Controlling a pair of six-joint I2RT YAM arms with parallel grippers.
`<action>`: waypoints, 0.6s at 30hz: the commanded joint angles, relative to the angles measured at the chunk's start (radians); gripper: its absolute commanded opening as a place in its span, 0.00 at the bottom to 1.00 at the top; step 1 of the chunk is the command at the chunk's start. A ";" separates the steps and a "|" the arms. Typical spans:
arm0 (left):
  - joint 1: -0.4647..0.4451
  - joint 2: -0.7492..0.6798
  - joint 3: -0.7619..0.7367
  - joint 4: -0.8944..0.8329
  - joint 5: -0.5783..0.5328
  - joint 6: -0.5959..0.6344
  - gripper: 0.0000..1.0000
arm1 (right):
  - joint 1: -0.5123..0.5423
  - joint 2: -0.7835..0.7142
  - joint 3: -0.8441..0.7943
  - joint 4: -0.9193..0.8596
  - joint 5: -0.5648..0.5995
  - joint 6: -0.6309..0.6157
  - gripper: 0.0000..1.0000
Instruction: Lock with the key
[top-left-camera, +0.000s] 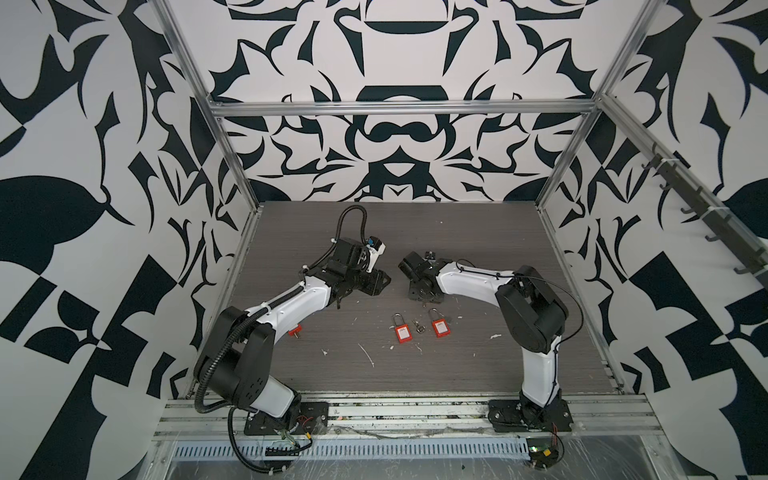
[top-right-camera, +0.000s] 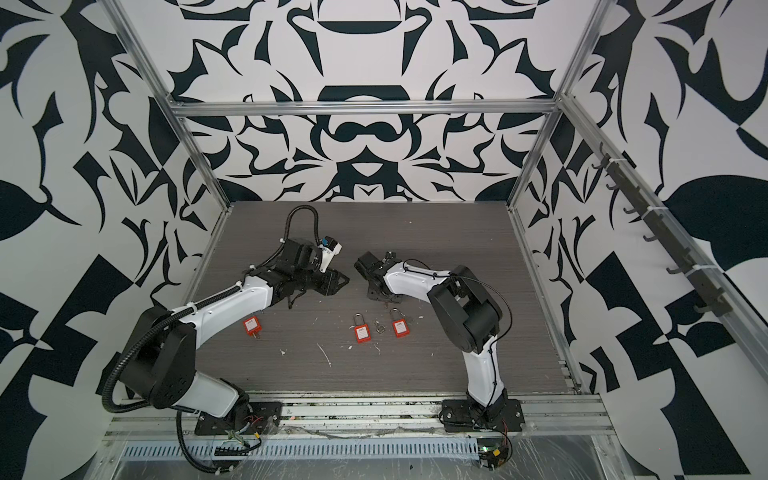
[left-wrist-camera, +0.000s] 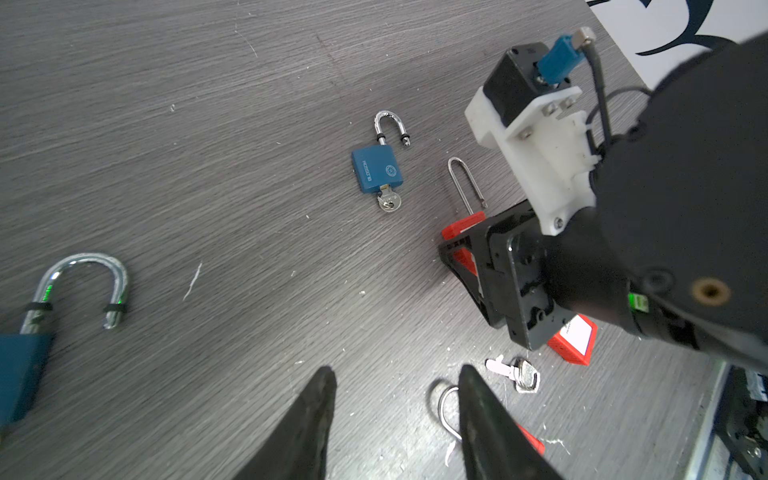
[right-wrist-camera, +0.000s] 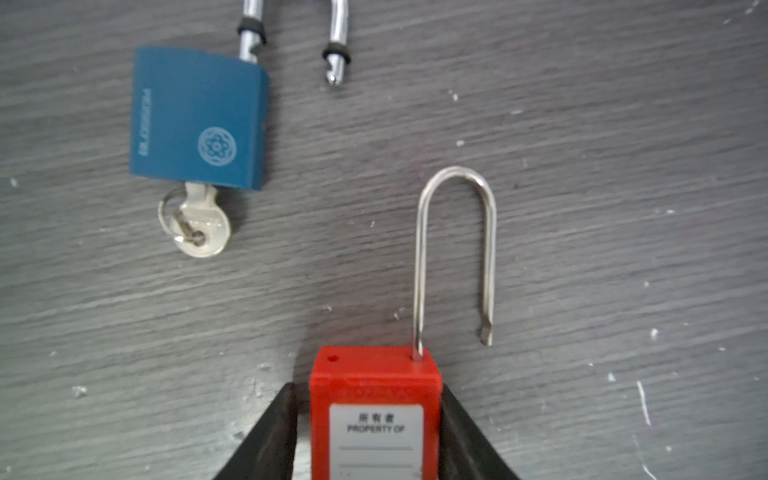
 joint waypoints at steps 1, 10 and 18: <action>0.003 -0.021 -0.007 -0.011 0.012 -0.004 0.51 | -0.003 -0.027 -0.039 -0.031 0.007 -0.001 0.53; 0.003 -0.025 -0.006 -0.009 0.020 -0.002 0.50 | -0.003 -0.036 -0.054 0.001 -0.002 -0.011 0.49; 0.004 -0.038 -0.001 -0.020 0.019 0.028 0.50 | -0.001 -0.085 -0.046 0.017 0.034 -0.136 0.41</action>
